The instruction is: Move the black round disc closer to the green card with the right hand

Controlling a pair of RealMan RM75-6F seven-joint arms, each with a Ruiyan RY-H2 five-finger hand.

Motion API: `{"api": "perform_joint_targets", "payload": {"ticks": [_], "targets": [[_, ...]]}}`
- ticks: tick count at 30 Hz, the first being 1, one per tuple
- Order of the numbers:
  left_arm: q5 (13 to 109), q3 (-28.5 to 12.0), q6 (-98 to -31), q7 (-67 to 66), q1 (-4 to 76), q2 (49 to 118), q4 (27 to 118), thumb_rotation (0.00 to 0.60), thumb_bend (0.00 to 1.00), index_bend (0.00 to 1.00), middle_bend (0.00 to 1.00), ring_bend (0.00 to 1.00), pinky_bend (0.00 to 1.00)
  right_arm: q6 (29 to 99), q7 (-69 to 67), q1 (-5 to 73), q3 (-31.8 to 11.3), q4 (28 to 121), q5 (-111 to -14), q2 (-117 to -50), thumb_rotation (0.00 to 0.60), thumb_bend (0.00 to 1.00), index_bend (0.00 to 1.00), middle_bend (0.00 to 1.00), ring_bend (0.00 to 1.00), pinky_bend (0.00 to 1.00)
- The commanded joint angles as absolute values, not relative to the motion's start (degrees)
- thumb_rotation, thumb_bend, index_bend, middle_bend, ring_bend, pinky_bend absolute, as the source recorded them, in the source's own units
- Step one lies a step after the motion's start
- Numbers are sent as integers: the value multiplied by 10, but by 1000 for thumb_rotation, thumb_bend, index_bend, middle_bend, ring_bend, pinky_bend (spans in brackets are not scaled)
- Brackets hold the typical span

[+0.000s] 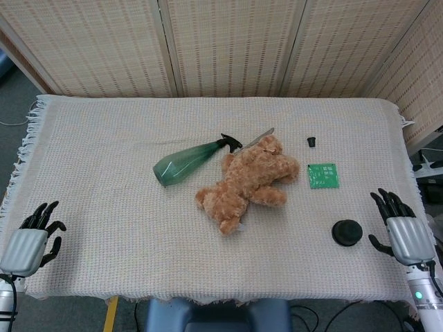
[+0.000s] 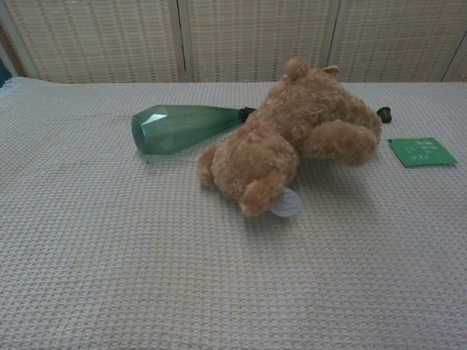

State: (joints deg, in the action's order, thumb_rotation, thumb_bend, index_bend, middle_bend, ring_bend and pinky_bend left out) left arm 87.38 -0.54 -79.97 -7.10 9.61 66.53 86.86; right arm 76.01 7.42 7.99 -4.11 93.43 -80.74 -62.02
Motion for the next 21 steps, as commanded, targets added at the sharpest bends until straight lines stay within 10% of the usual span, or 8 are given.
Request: {"api": "perform_joint_targets", "payload": {"ticks": [1, 21], "targets": [[876, -3, -795, -73, 98, 666, 869, 600, 529, 446, 32, 31, 240, 746, 63, 93, -51, 910, -796, -632, 600, 204, 0, 0, 0, 189], [875, -6, -806, -49, 94, 656, 871, 600, 529, 452, 32, 32, 241, 583, 86, 165, -20, 925, -754, -629, 600, 97, 0, 0, 0, 139]]}}
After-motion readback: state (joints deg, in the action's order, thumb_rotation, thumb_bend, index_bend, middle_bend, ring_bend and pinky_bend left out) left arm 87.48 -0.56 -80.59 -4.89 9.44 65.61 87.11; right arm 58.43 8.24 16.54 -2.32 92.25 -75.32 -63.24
